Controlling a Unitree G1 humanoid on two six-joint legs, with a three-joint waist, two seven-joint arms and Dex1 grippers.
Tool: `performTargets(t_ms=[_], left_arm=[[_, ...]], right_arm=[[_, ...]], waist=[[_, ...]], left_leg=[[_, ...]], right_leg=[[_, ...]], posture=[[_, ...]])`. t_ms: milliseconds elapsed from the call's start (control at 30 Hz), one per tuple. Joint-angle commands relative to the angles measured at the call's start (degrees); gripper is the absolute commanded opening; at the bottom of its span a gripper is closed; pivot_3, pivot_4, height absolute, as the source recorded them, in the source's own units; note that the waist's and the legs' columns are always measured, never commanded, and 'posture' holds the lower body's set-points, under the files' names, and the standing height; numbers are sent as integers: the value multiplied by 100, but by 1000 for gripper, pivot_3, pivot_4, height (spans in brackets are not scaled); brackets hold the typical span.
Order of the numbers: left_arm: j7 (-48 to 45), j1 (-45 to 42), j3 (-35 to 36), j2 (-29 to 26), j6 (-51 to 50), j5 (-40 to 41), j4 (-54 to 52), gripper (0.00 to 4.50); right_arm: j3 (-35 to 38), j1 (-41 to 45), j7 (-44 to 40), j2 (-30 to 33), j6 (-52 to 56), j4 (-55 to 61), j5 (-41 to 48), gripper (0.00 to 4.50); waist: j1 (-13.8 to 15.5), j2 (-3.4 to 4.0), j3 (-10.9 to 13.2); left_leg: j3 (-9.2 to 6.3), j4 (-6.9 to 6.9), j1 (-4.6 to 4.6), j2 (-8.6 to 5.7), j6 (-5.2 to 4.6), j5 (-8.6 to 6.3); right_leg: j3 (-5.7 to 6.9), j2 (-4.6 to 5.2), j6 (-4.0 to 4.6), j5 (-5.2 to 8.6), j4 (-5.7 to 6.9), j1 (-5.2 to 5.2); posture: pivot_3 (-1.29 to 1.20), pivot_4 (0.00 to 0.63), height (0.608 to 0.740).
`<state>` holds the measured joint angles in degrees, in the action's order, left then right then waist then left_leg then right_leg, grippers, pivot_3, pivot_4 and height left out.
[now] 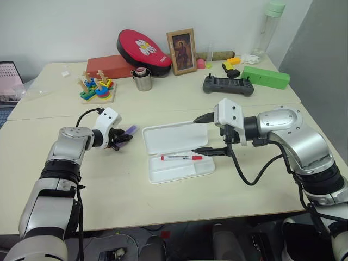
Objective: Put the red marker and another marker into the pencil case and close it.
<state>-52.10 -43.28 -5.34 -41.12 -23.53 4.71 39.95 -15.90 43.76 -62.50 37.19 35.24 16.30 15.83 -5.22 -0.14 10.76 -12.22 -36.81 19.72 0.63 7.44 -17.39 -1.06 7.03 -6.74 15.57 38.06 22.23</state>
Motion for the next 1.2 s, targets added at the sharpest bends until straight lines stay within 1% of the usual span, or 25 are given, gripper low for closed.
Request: performTargets(t_ms=[33, 167, 267, 333, 400, 467, 600, 667, 767, 900, 1000, 1067, 1200], left_arm=[[33, 196, 74, -60, -176, -71, -102, 1226], [373, 265, 244, -86, -167, -106, -370, 1226], [304, 630, 332, -302, -324, -31, -1274, 1226], [222, 1006, 535, -514, -670, 169, -2261, 1226], [177, 1252, 658, -660, -875, 265, -2864, 1226], [179, 1427, 716, -764, -1010, 312, -3249, 1226], [-138, 1712, 1458, -1325, -1994, 1056, -5272, 1226], [-282, 1739, 1647, -1537, -2349, 1382, -5874, 1226], [-565, 2007, 1879, -1877, -2707, 1833, -6573, 1226], [-644, 2329, 1840, -2128, -2515, 1884, -7024, 1226], [-734, 2292, 1810, -2001, -2617, 2301, -7243, 1226], [-769, 2330, 1665, -1912, -2592, 2480, -7375, 1226], [-657, 2424, 1299, -1732, -2412, 2475, -7455, 1226]], right_arm=[[75, 76, -32, 36, -53, 162, 50, 4500], [66, 63, -60, 59, -56, 196, 53, 4500], [60, 55, -97, 86, -75, 233, 53, 4500], [28, 23, -135, 134, -106, 295, 25, 4500], [11, 5, -155, 154, -123, 319, 6, 4500], [10, -9, -164, 168, -130, 334, 3, 4500], [-84, -96, -216, 292, -377, 211, -184, 4500], [-109, -133, -261, 341, -459, 188, -229, 4500], [-115, -188, -326, 416, -564, 143, -277, 4500], [-188, -279, -347, 515, -909, -38, -545, 4500], [-173, -302, -381, 515, -949, -117, -573, 4500], [-143, -312, -419, 536, -957, -130, -575, 4500], [-119, -317, -458, 580, -951, -138, -581, 4500]], waist=[[0, 0, 0], [1, 0, 0], [-6, 1, 1], [-5, -1, 2], [7, 0, 4], [26, -1, 5], [68, -14, 12], [73, -38, 26], [69, -31, 26], [47, -27, 29], [52, -28, 29], [55, -28, 29], [56, -28, 29]], left_leg=[[0, 0, 0, 0, 0, 0], [0, 2, 2, 0, 0, 0], [-1, 4, 4, 0, 0, 0], [-2, 7, 6, 0, 1, 0], [-1, 14, 10, 0, 1, 0], [-4, 16, 15, 0, 1, 0], [-4, 18, 21, 0, 1, 0], [-7, 21, 26, 0, 1, -1], [-4, 26, 26, 0, 1, -1], [1, 53, 14, 1, 1, -1], [1, 53, 16, 1, 0, -1], [1, 53, 16, 1, 0, -1], [4, 54, 18, 1, 0, -1]], right_leg=[[0, 0, 0, 0, -1, 0], [1, 0, 0, 0, -5, 1], [1, 0, 0, 0, -6, 4], [1, 0, 0, 0, -8, 6], [1, 0, 0, 0, -11, 10], [4, 1, 1, 0, -14, 12], [9, 5, 1, 0, -22, 9], [11, 3, 1, 1, -24, 12], [9, 5, 1, 1, -33, 9], [7, 5, 1, 2, -38, 11], [7, 5, 2, 1, -38, 11], [7, 5, 2, 1, -39, 11], [6, 5, 2, 1, -47, 10]], posture=[[0, 150, 740], [0, 150, 740], [0, 150, 740], [0, 150, 740], [0, 150, 740], [0, 150, 740], [0, 150, 740], [0, 150, 740], [0, 150, 740], [0, 150, 740], [0, 150, 740], [0, 150, 740], [0, 150, 740]])
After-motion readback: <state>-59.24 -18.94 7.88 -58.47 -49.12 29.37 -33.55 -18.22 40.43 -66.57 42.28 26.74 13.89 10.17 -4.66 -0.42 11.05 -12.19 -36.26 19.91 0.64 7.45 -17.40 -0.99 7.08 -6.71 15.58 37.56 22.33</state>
